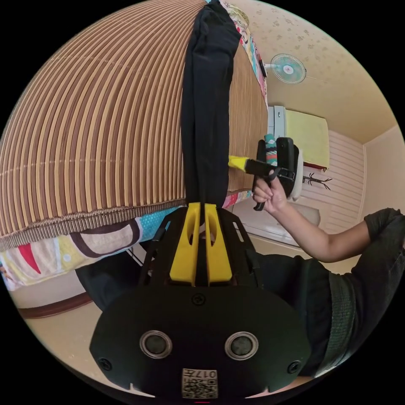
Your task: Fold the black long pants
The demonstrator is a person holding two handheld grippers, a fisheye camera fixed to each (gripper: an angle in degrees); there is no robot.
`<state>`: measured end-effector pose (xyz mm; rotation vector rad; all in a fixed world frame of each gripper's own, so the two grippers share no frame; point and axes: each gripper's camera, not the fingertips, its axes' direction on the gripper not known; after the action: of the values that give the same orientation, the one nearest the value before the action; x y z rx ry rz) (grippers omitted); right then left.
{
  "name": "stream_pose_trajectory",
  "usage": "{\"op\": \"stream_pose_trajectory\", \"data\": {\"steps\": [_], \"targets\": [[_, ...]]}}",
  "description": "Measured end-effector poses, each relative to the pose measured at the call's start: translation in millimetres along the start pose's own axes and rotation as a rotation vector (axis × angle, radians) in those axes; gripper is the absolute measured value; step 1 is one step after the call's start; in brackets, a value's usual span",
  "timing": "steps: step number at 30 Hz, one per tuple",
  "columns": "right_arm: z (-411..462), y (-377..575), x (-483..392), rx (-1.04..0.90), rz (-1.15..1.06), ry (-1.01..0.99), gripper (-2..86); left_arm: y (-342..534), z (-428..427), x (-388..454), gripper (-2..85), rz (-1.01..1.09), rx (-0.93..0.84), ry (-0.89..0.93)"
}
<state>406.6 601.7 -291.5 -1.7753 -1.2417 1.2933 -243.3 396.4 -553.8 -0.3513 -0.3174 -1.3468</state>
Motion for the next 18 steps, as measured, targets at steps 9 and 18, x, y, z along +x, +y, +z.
{"op": "stream_pose_trajectory", "data": {"steps": [9, 18], "targets": [[-29, 56, -8, 0.04, 0.084, -0.068, 4.2, 8, 12, 23, 0.7, 0.037, -0.137, -0.029], [-111, 11, 10, 0.187, 0.067, -0.109, 10.0, -63, -59, 20, 12.8, -0.026, 0.244, 0.06]]}}
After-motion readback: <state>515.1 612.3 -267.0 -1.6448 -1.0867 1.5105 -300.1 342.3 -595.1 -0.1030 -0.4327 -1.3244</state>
